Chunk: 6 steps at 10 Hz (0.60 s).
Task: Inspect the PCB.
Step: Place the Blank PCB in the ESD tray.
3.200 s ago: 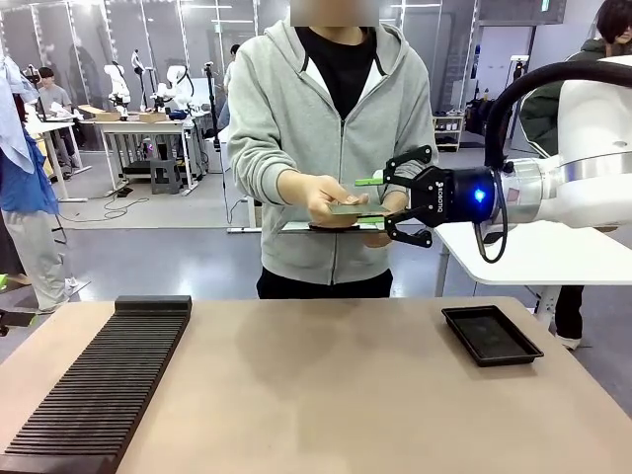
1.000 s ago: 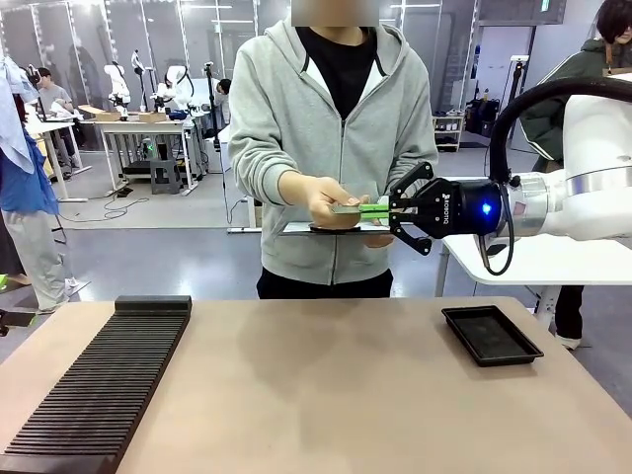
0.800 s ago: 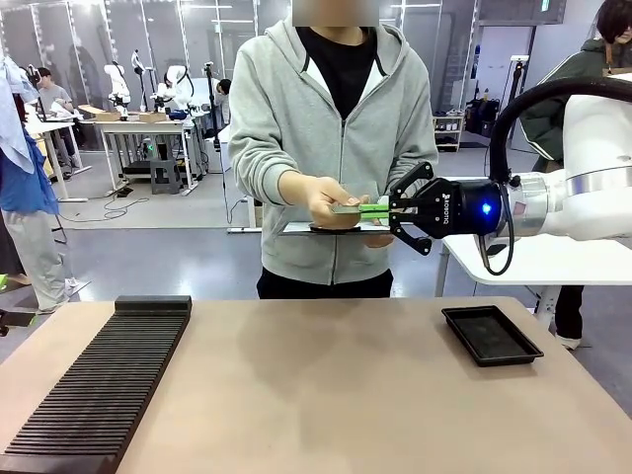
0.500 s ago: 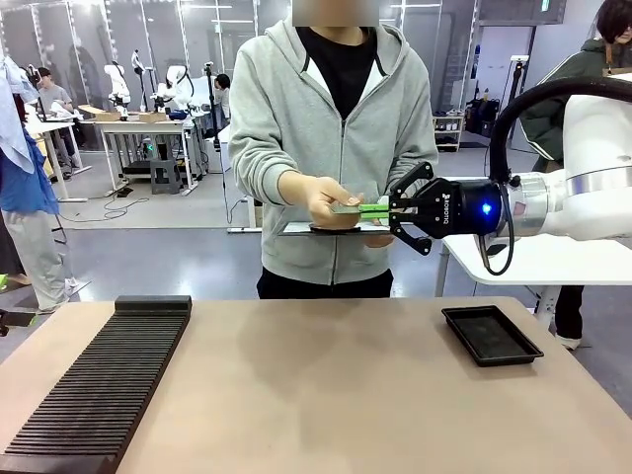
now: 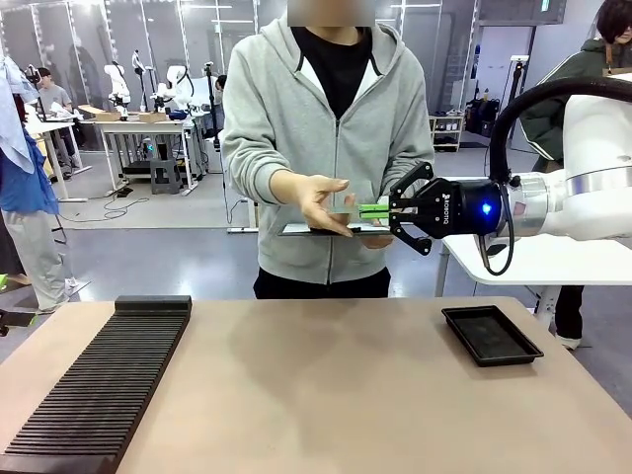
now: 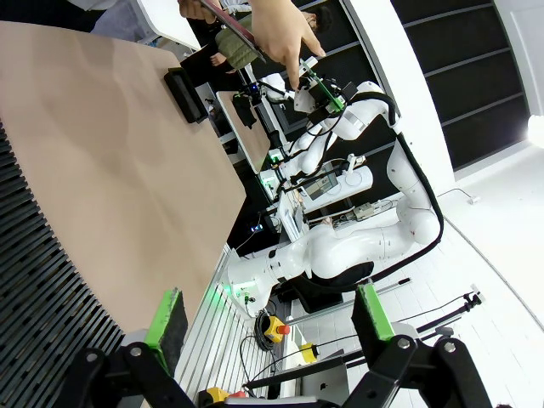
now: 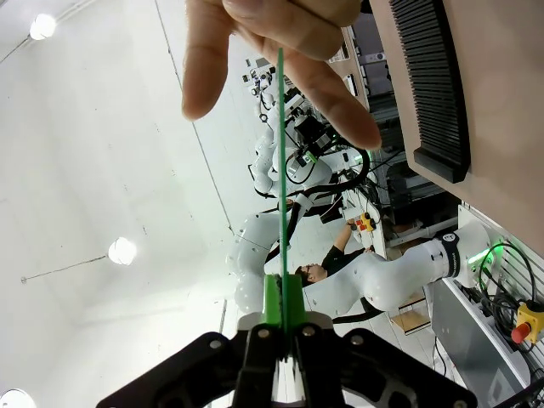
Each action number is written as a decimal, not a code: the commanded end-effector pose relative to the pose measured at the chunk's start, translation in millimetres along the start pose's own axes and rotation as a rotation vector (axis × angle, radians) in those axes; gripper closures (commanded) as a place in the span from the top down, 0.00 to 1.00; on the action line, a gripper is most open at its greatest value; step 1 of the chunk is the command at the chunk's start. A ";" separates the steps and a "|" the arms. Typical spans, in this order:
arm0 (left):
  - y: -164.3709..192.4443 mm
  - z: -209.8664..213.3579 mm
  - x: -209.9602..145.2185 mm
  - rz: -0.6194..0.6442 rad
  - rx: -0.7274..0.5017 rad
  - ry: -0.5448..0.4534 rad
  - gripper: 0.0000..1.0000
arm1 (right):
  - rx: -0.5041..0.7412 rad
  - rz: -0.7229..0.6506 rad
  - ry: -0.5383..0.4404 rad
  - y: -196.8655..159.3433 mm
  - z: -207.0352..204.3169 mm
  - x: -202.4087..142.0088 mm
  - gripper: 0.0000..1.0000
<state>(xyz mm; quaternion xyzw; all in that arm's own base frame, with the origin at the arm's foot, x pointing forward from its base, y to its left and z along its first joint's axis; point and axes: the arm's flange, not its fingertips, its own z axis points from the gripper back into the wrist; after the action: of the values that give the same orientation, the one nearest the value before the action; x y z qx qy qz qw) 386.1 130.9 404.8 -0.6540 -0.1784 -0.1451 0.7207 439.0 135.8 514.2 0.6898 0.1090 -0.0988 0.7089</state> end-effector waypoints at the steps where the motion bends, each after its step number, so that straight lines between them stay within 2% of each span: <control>1: -0.9 0.7 -0.5 -0.002 0.001 -0.002 1.00 | 0.003 0.003 -0.006 1.1 0.1 -0.6 0.00; 6: -0.9 0.7 -0.5 -0.002 0.001 -0.002 1.00 | 0.003 0.003 -0.006 1.1 0.1 -0.6 0.00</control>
<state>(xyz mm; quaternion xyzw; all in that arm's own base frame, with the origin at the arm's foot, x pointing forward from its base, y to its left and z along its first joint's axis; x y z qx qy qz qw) 386.1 130.9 404.8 -0.6540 -0.1784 -0.1451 0.7207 439.0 135.8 514.2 0.6898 0.1090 -0.0988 0.7089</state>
